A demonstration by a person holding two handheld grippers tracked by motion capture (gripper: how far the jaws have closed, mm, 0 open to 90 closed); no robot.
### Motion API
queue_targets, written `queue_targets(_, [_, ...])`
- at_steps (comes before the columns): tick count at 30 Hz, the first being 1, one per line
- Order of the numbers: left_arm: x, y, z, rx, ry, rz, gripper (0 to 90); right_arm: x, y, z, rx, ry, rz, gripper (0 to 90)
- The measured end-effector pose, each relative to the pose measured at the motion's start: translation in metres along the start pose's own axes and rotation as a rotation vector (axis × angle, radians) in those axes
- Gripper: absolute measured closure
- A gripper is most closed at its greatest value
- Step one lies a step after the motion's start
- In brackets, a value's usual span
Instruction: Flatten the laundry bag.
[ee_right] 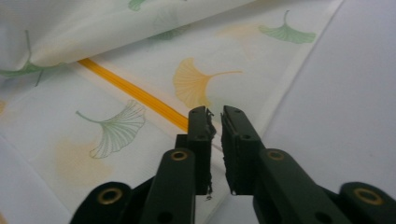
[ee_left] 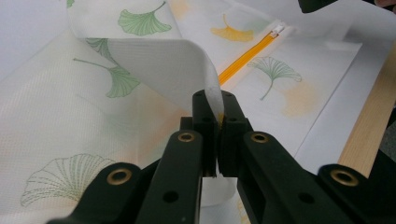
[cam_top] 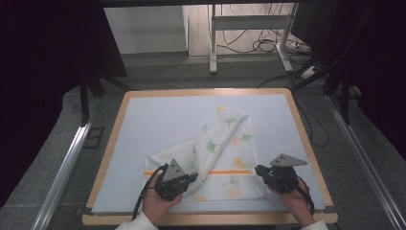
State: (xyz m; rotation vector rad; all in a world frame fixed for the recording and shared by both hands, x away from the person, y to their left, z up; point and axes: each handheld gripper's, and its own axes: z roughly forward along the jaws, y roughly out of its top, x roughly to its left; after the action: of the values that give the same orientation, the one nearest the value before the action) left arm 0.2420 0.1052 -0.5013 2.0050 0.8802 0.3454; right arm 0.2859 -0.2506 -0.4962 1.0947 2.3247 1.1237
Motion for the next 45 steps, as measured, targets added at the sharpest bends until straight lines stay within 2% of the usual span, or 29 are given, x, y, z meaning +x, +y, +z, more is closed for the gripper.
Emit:
queue_targets(3, [0.002, 0.0, -0.001, -0.004, 0.003, -0.005, 88.2, 0.003, 0.0, 0.001, 0.009, 0.029, -0.015, 86.3])
queue_targets(16, [0.012, 0.002, -0.007, -0.02, 0.018, -0.022, 88.3, 0.021, 0.003, 0.014, 0.054, 0.095, -0.083, 86.2])
queue_targets(24, [0.02, 0.007, -0.011, -0.007, 0.009, 0.001, 88.5, 0.023, 0.001, 0.018, 0.08, 0.099, -0.089, 85.5])
queue_targets(39, [0.043, 0.008, -0.013, -0.005, 0.026, -0.028, 88.5, 0.027, 0.0, 0.021, 0.105, 0.12, -0.097, 84.9])
queue_targets(45, [0.059, 0.007, -0.015, -0.002, 0.051, -0.052, 88.5, 0.026, 0.0, 0.022, 0.108, 0.123, -0.1, 84.3])
